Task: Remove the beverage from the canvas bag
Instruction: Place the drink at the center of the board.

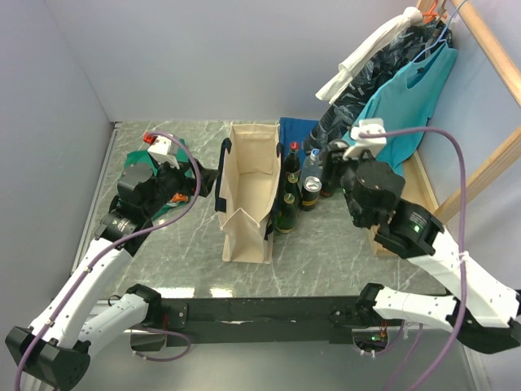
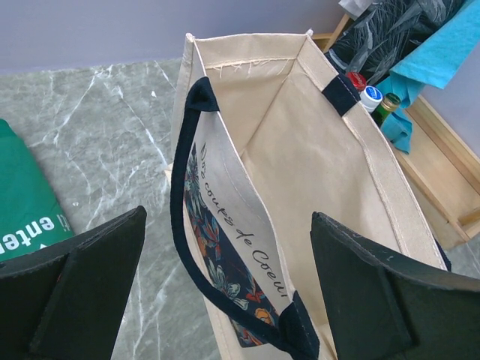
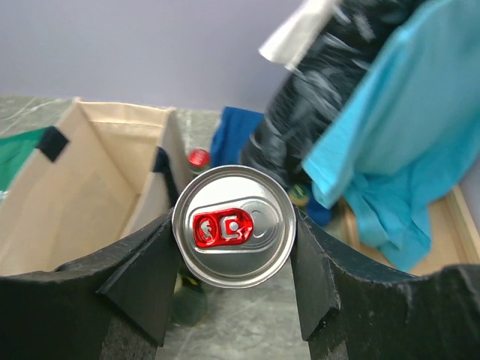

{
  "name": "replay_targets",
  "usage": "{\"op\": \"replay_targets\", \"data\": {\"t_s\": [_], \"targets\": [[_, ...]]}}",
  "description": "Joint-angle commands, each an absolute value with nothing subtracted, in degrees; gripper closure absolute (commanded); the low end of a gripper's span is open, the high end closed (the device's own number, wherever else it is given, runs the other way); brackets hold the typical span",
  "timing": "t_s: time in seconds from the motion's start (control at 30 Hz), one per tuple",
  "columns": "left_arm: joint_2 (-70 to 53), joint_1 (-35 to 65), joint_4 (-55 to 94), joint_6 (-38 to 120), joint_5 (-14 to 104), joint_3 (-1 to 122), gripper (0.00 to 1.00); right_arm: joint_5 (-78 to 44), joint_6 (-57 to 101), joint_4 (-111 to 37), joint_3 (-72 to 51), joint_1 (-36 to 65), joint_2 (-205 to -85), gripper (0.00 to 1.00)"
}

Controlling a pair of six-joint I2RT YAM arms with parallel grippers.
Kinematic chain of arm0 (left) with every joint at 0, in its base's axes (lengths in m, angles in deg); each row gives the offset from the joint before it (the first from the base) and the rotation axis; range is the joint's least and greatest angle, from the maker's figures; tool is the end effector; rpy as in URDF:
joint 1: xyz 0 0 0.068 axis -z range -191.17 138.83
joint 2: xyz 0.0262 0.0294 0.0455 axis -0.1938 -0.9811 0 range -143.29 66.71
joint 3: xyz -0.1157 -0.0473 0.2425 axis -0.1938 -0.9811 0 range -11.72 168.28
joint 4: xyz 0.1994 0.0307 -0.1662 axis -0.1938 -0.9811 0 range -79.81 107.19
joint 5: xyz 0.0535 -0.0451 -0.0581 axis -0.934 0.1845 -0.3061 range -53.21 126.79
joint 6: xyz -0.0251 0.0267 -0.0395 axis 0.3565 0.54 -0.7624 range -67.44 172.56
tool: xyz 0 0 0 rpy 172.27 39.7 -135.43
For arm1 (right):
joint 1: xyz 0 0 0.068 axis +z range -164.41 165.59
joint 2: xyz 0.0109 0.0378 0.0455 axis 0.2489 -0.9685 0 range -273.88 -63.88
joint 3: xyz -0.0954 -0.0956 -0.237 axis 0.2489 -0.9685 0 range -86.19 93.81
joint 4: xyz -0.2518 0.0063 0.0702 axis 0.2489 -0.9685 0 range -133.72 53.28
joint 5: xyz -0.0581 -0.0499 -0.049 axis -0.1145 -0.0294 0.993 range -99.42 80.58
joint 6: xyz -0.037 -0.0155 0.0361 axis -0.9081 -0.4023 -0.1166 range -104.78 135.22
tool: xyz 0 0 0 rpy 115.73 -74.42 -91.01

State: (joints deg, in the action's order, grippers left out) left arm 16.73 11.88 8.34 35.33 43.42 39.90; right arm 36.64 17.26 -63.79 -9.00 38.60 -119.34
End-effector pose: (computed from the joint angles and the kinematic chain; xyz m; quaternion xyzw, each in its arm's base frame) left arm 0.1842 -0.0829 0.3690 0.0762 0.7460 -0.2681 0.6048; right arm 0.1252 0.1235 0.4682 -0.0550 0.7275 0.0300 0.6832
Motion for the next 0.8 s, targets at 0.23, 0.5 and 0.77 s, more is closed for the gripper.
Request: {"op": "replay_targets", "data": {"t_s": [0.23, 0.5, 0.77], "targets": [[18.4, 11.6, 9.5, 36.2, 43.0, 40.3, 0.04, 42.8, 25.6, -63.6, -16.6, 35.7, -113.0, 1.0], [18.7, 11.6, 9.5, 36.2, 43.2, 40.2, 0.04, 33.2, 30.1, -64.1, -21.1, 26.9, -112.6, 1.0], [18.6, 11.6, 9.4, 36.3, 43.1, 40.2, 0.04, 29.0, 32.3, -63.5, -26.2, 21.4, -112.8, 1.0]]}}
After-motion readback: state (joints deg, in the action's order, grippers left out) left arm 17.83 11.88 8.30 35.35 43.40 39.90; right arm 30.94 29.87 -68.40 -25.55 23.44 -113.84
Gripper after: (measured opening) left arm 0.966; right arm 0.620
